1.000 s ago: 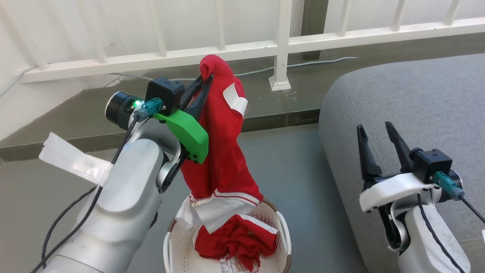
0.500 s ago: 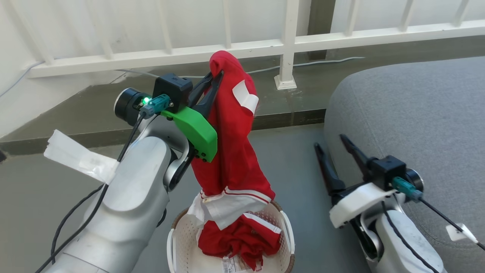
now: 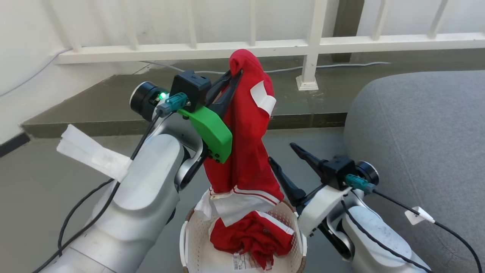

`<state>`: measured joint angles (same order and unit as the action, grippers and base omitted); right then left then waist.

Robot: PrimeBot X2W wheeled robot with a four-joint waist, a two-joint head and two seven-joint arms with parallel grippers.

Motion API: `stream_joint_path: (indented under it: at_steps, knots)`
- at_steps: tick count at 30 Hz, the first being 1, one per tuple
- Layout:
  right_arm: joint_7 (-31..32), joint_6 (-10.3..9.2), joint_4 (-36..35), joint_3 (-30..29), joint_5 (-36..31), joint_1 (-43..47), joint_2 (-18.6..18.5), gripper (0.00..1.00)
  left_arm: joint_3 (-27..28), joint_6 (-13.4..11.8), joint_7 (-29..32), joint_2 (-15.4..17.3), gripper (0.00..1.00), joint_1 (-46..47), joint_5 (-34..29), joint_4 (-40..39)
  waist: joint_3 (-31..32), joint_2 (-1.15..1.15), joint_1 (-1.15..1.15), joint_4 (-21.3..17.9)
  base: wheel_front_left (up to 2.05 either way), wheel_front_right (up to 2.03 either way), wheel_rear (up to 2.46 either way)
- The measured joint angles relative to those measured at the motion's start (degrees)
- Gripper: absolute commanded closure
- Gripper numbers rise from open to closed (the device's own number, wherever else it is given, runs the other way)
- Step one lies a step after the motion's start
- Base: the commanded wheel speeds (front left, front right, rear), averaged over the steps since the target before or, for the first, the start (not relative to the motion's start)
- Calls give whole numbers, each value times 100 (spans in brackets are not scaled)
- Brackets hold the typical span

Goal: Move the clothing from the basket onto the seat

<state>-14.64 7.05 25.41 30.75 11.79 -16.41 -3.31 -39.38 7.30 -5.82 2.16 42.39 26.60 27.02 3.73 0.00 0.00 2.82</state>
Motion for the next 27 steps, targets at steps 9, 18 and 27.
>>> stream_joint_path:
  at_steps: [9, 18, 27]
  knots:
    - [0, 1, 349, 567, 315, -337, -8, 0, -221, 0, 31, -1, 100, 16, 60, -281, 9, 0, 0, 153, 0, 0, 0]
    - [0, 1, 536, 894, 650, -580, -14, 0, -523, 0, 30, -3, 100, 23, 398, -740, 3, 0, 0, 111, 0, 0, 0]
    - [0, 1, 686, 1055, 840, -712, -18, 100, -592, -25, 49, -2, 100, 24, 495, -865, -15, 0, 0, 86, 0, 0, 0]
